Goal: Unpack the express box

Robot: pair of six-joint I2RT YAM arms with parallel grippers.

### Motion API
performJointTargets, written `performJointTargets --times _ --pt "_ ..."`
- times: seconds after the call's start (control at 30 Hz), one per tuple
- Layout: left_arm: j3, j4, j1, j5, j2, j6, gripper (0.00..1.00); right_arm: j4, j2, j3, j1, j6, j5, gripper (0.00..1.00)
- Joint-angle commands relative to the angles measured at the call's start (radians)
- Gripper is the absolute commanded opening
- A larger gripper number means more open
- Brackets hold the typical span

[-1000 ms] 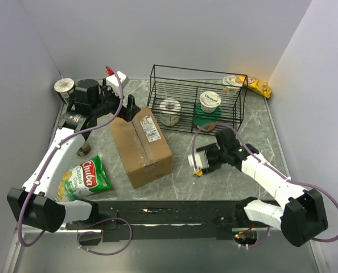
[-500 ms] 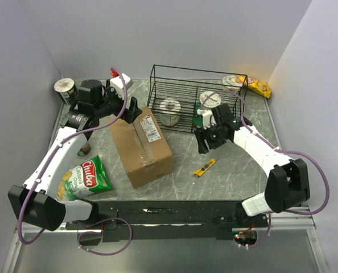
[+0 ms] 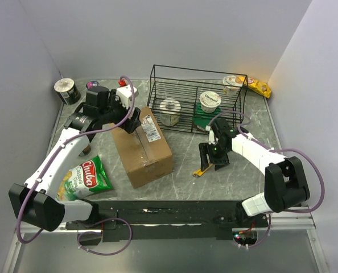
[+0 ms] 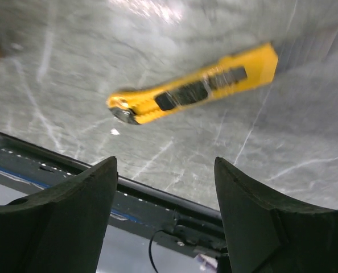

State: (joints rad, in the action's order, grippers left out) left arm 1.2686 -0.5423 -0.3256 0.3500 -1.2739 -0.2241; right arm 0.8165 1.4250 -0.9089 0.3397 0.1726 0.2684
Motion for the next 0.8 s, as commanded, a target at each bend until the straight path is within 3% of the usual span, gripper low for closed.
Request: performJointTargets --times 0.0,0.27,0.4,0.53,0.63,0.7,0.77 --pt "-0.011 -0.025 -0.007 0.013 -0.015 -0.004 0.97 -0.025 0.044 0.019 0.001 0.074 -0.021 0.75" --pt "0.011 -0.058 -0.009 0.037 -0.056 0.000 0.97 -0.062 0.144 0.004 -0.048 0.082 0.086 0.81" --pt "-0.021 -0.022 -0.009 0.049 -0.016 0.005 0.97 -0.097 0.192 -0.043 -0.050 0.140 0.087 0.93" --pt "-0.063 -0.024 -0.009 0.064 0.022 0.012 0.97 -0.106 0.281 -0.110 -0.035 0.214 0.036 0.96" --pt "-0.072 -0.034 -0.009 0.054 0.039 0.019 0.97 -0.079 0.345 -0.151 0.013 0.235 -0.078 0.90" --pt "-0.064 -0.039 -0.009 0.044 0.047 0.016 0.96 -0.039 0.370 -0.163 0.031 0.284 -0.139 0.78" --pt "-0.057 -0.044 -0.009 0.026 0.056 0.016 0.96 -0.037 0.380 -0.166 0.032 0.294 -0.167 0.75"
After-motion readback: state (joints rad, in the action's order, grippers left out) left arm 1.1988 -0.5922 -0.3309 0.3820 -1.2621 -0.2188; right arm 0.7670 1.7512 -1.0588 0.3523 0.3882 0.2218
